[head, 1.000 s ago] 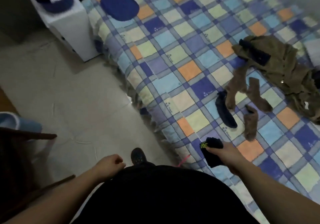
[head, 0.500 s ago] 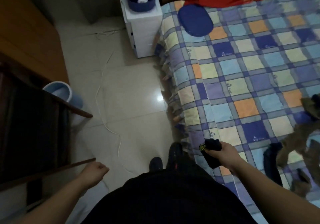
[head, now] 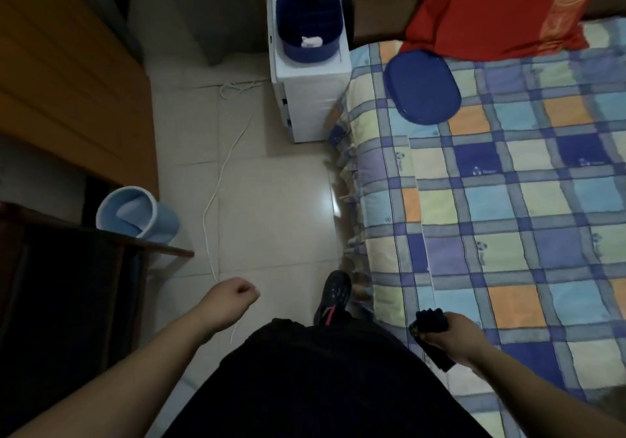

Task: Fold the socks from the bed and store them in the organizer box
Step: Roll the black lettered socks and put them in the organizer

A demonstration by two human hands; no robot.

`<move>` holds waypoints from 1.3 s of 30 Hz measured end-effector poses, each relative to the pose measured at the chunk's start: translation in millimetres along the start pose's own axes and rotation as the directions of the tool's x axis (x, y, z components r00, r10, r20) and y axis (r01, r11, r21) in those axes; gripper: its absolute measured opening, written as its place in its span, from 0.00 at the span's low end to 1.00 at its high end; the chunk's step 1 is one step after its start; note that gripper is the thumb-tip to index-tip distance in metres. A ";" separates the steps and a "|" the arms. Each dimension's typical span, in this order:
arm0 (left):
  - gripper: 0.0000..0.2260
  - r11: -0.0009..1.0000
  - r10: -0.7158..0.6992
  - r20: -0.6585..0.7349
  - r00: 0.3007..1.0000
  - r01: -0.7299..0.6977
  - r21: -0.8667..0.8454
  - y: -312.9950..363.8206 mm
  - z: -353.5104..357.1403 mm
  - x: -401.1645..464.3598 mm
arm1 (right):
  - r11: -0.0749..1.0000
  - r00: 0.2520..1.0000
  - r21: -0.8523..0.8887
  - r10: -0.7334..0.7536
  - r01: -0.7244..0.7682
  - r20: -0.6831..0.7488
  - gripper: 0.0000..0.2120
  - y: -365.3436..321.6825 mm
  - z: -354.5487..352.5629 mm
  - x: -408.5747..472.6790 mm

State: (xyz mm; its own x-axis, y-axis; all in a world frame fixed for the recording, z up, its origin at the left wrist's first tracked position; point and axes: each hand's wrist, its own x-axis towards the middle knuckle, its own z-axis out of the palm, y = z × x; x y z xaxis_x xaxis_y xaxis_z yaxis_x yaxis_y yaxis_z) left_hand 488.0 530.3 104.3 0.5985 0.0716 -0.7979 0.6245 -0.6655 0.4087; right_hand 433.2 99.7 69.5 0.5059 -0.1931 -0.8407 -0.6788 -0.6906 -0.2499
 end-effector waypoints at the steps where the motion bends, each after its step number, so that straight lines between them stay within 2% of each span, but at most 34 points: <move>1: 0.06 0.999 0.026 -0.023 0.999 -0.026 -0.019 17.9 -8.2 7.0 | 0.998 1.000 -0.058 -0.025 0.026 0.010 0.11 -17.3 -14.8 11.8; 3: 0.03 0.997 0.065 -0.061 0.996 -0.067 -0.040 46.2 -22.7 18.6 | 0.993 0.998 -0.102 -0.064 0.065 0.012 0.13 -54.8 -44.0 33.9; 5: 0.03 0.997 0.055 -0.070 0.996 -0.059 -0.054 62.3 -34.5 28.0 | 0.992 0.994 -0.064 -0.105 0.105 0.005 0.14 -97.0 -68.7 51.2; 12: 0.09 0.995 -0.103 -0.027 0.994 0.103 0.008 56.9 -71.4 60.6 | 0.953 0.951 -0.015 -0.305 0.304 -0.048 0.11 -248.6 -116.9 97.9; 16: 0.11 0.987 -0.155 0.030 0.987 0.154 0.051 36.4 -104.1 93.1 | 0.952 0.957 0.098 -0.288 0.290 -0.039 0.09 -308.1 -123.5 124.4; 18: 0.13 0.985 -0.161 0.046 0.986 0.158 0.067 29.7 -128.0 114.4 | 0.958 0.961 0.079 -0.274 0.276 -0.041 0.09 -331.6 -126.1 136.3; 21: 0.16 0.984 -0.168 0.047 0.985 0.165 0.063 29.3 -175.2 150.6 | 0.974 0.975 0.039 -0.221 0.223 -0.029 0.09 -359.6 -132.2 146.2; 23: 0.14 0.983 -0.181 0.032 0.983 0.180 0.037 38.9 -211.7 176.1 | 0.980 0.980 0.015 -0.196 0.197 -0.018 0.09 -374.8 -138.2 151.5; 26: 0.07 0.981 -0.193 -0.026 0.981 0.192 -0.035 69.2 -270.4 217.6 | 0.982 0.981 0.033 -0.186 0.188 -0.046 0.11 -395.0 -149.4 159.9; 31: 0.09 0.990 -0.117 -0.077 0.990 0.110 -0.085 140.4 -346.7 277.5 | 0.990 0.986 0.005 -0.141 0.142 -0.093 0.08 -407.8 -167.9 169.4; 35: 0.08 0.995 -0.045 -0.062 0.997 0.039 -0.092 202.3 -361.8 312.8 | 0.997 0.990 -0.029 -0.073 0.070 -0.124 0.13 -408.1 -184.8 183.3; 39: 0.08 0.997 -0.046 -0.012 0.999 0.045 -0.065 246.6 -342.0 338.7 | 0.999 0.997 -0.024 -0.027 0.025 -0.075 0.11 -411.4 -206.4 212.8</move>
State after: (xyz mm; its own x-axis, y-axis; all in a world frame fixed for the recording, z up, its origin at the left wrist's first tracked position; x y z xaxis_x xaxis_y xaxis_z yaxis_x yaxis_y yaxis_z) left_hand 1016.4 644.4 86.4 0.5752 0.1105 -0.8105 0.6822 -0.6116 0.4007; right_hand 930.0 198.8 92.6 0.5624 -0.2263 -0.7953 -0.6531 -0.7114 -0.2594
